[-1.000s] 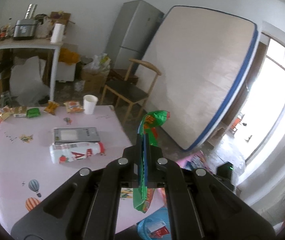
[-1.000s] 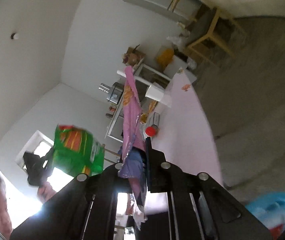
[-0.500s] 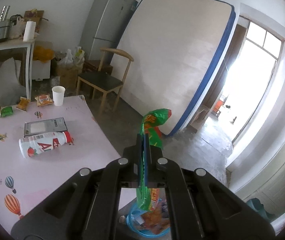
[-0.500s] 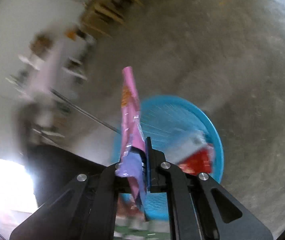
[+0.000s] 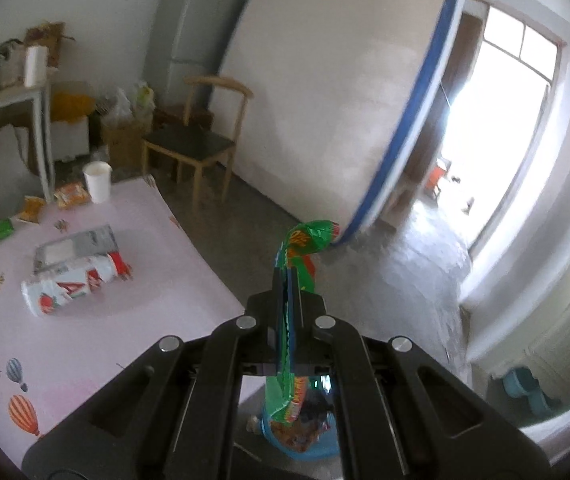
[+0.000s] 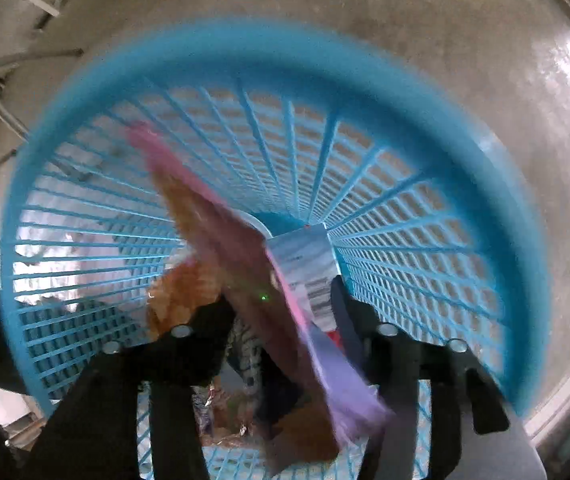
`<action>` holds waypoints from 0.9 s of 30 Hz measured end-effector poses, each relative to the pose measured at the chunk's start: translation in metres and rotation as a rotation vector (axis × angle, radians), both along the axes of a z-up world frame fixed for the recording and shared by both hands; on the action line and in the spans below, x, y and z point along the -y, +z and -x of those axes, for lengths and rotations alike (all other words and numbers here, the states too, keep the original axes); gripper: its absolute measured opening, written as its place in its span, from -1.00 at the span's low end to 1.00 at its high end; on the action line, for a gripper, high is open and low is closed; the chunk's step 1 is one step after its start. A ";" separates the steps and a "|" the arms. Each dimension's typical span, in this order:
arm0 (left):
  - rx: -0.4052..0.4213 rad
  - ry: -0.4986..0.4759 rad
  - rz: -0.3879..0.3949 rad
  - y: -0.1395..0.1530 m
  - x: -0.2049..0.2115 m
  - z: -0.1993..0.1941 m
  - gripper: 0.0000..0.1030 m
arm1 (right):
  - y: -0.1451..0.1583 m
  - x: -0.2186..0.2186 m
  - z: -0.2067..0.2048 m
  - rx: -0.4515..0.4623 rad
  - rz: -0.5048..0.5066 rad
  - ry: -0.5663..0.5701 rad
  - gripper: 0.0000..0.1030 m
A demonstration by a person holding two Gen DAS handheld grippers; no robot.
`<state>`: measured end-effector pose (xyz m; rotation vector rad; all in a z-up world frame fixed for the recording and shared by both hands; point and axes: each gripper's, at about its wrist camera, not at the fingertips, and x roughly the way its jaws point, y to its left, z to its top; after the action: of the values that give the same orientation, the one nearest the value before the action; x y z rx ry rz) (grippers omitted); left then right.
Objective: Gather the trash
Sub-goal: 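Carry the large chip bag to the blue basket and open the right gripper, then lower the green chip bag into the blue basket and open the left gripper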
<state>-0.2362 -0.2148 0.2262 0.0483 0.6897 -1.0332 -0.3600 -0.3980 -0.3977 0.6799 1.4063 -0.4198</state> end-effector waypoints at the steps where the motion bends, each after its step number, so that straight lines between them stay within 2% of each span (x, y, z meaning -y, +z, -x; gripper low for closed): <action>1: -0.019 -0.031 -0.019 -0.007 0.008 0.001 -0.99 | 0.014 0.000 0.004 0.026 -0.005 0.009 0.11; 3: -0.063 -0.092 -0.051 -0.022 0.024 0.003 -0.99 | 0.036 -0.002 0.012 0.064 0.013 0.012 0.47; 4: -0.090 -0.127 -0.065 -0.029 0.034 0.004 -0.99 | 0.056 -0.001 0.022 0.096 0.052 0.001 0.65; 7: -0.166 -0.217 -0.091 -0.048 0.058 0.008 -0.99 | 0.095 0.004 0.048 0.179 0.070 -0.062 0.69; 9: -0.224 -0.268 -0.136 -0.070 0.080 0.010 -0.99 | 0.124 0.010 0.075 0.223 0.099 -0.124 0.69; 12: -0.322 -0.316 -0.253 -0.129 0.122 0.012 -0.99 | 0.152 0.016 0.110 0.190 0.190 -0.226 0.69; 14: -0.384 -0.337 -0.358 -0.185 0.155 0.015 -0.99 | 0.161 0.026 0.137 0.167 0.212 -0.309 0.69; 16: -0.432 -0.348 -0.491 -0.252 0.188 0.017 -0.99 | 0.173 0.025 0.161 0.147 0.242 -0.373 0.69; 19: -0.395 -0.344 -0.685 -0.347 0.227 0.023 -0.99 | 0.180 0.012 0.182 0.087 0.305 -0.368 0.62; 21: -0.395 -0.338 -0.772 -0.399 0.248 0.023 -0.99 | 0.183 0.000 0.182 0.074 0.332 -0.350 0.62; 23: -0.323 -0.328 -0.829 -0.437 0.266 0.024 -0.95 | 0.188 -0.010 0.180 0.141 0.304 -0.342 0.61; 24: -0.244 -0.339 -0.877 -0.457 0.276 0.028 -0.84 | 0.185 -0.014 0.175 0.192 0.266 -0.324 0.61; 25: -0.173 -0.349 -0.941 -0.475 0.284 0.032 -0.60 | 0.175 -0.015 0.168 0.211 0.224 -0.287 0.61; 26: -0.141 -0.363 -0.987 -0.487 0.290 0.039 -0.41 | 0.167 -0.019 0.157 0.211 0.197 -0.252 0.55; 27: -0.105 -0.372 -1.029 -0.496 0.294 0.045 -0.39 | 0.154 -0.022 0.142 0.204 0.162 -0.208 0.52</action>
<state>-0.2810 -0.5090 -0.2697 1.0516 1.2825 -0.9340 -0.5016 -0.3756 -0.2432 0.7177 1.1003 -0.6047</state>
